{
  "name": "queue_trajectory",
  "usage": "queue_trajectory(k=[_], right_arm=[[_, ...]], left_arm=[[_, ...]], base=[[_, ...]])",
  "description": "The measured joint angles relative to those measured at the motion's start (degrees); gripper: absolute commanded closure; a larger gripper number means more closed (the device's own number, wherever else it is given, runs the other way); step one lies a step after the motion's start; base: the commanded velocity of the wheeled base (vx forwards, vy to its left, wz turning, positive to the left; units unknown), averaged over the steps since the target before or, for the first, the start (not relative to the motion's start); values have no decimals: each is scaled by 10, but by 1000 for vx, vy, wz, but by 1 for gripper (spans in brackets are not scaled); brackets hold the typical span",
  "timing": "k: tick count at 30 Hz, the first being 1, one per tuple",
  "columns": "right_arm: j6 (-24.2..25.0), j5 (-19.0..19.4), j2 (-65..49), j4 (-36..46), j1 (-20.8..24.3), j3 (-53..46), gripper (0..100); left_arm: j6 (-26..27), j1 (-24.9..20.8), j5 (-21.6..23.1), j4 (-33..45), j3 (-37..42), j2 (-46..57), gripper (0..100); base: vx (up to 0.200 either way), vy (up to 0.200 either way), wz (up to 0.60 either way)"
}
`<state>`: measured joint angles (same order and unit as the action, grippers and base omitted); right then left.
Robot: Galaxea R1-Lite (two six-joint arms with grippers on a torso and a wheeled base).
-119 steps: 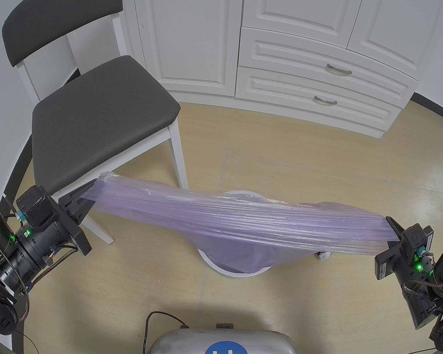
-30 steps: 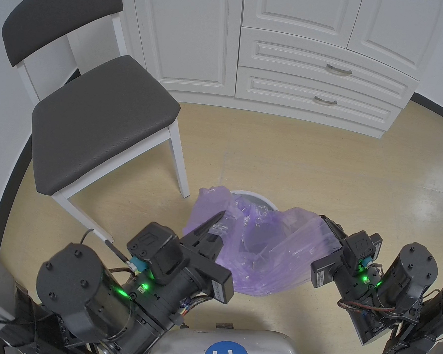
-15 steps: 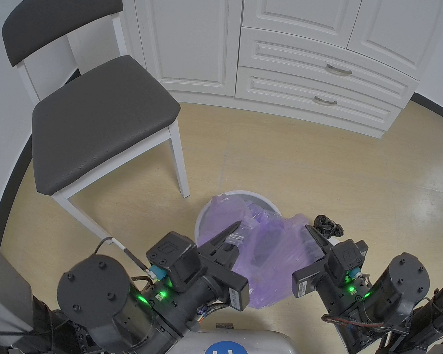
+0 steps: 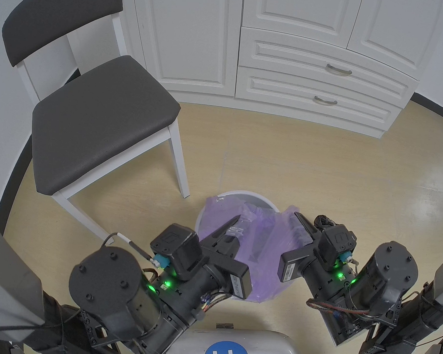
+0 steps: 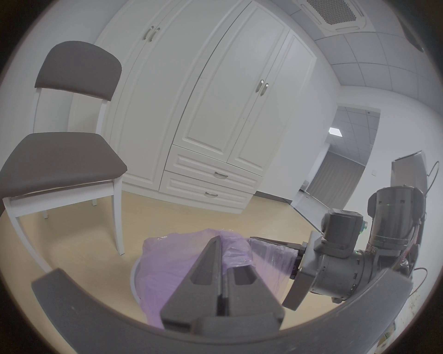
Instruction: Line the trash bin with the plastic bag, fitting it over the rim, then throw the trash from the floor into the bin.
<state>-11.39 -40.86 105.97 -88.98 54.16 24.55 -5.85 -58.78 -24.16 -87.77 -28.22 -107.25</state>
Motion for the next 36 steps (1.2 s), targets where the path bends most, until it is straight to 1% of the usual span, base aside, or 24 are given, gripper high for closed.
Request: queue_trajectory(k=[2, 7, 14, 20, 25, 36], right_arm=[[6, 6, 4, 0, -7, 6, 100], [24, 25, 24, 0, -40, 26, 100], [30, 28, 51, 0, -65, 42, 100], [38, 28, 71, 0, -75, 52, 100], [40, 28, 87, 0, -81, 59, 100], [48, 29, 120, 0, -94, 83, 100]], left_arm=[[-2, 6, 0, 0, -4, -3, 100], [-13, 23, 0, 0, -14, -15, 100], [-19, 39, 0, 0, -25, -37, 100], [-25, 51, 0, 0, -37, -60, 100], [-52, 65, 1, 0, -62, -87, 100], [-91, 83, 1, 0, -105, -154, 100]], base=[[0, 0, 0], [0, 0, 0], [0, 0, 0], [0, 0, 0], [0, 0, 0], [0, 0, 0]])
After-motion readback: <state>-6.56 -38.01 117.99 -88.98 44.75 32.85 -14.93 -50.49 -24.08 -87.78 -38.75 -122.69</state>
